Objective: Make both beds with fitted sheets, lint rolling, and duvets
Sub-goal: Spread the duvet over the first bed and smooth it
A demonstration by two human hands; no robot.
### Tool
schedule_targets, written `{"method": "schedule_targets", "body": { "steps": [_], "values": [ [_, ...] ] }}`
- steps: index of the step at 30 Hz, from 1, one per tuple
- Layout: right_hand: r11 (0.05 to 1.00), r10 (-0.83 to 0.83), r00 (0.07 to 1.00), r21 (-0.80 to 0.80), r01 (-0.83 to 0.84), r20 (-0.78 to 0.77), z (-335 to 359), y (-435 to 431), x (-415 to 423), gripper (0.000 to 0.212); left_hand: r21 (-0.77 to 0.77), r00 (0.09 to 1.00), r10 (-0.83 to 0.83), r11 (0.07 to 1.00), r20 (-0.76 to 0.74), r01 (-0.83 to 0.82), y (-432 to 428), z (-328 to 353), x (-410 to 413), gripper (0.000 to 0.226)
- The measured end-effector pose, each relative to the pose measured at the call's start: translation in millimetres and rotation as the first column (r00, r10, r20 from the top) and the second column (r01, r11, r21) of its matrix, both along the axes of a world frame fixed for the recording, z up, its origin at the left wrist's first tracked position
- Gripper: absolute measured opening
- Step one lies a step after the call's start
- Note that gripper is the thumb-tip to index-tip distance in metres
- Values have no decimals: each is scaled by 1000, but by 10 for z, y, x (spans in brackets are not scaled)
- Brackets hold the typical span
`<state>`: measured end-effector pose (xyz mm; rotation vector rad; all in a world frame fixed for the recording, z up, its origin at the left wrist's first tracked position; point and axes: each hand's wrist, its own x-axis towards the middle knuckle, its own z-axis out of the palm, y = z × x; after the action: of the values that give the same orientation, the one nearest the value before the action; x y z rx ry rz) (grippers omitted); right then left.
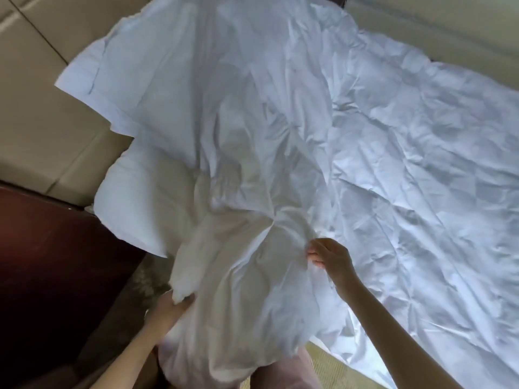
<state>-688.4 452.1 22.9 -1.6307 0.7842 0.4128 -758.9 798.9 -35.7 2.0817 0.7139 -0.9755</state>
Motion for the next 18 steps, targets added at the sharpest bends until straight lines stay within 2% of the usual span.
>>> {"method": "schedule_targets", "body": {
  "steps": [2, 5, 7, 9, 11, 15, 17, 18],
  "values": [
    [998, -31, 998, -61, 28, -60, -97, -44, -419, 18, 22, 987, 119, 992, 105, -121, 283, 180, -148, 30],
    [991, -89, 988, -114, 75, -125, -153, 46, -1014, 17, 13, 947, 183, 981, 263, -193, 631, 531, -237, 15],
    [991, -114, 970, -91, 96, -213, -215, 190, -1399, 13, 4, 917, 230, 970, 326, -244, 846, 737, -256, 25],
    [997, -70, 937, -60, 52, -342, -294, 366, -1814, 9, 54, 892, 200, 969, 406, -242, 1075, 888, -314, 38],
    [999, -46, 902, -26, 39, -429, -347, 549, -2190, 8, 147, 885, 128, 966, 448, -214, 1270, 977, -373, 43],
    [985, -150, 884, 15, 175, -443, -471, 737, -2530, 9, 206, 865, 147, 939, 480, -274, 1355, 891, -492, 58],
    [962, -226, 882, 48, 269, -413, -540, 739, -2566, 15, 191, 862, 208, 926, 462, -326, 1264, 697, -650, 57],
    [936, -286, 871, 76, 343, -399, -587, 717, -2562, 17, 162, 860, 256, 920, 442, -357, 1172, 580, -746, 49]
  ]
}}
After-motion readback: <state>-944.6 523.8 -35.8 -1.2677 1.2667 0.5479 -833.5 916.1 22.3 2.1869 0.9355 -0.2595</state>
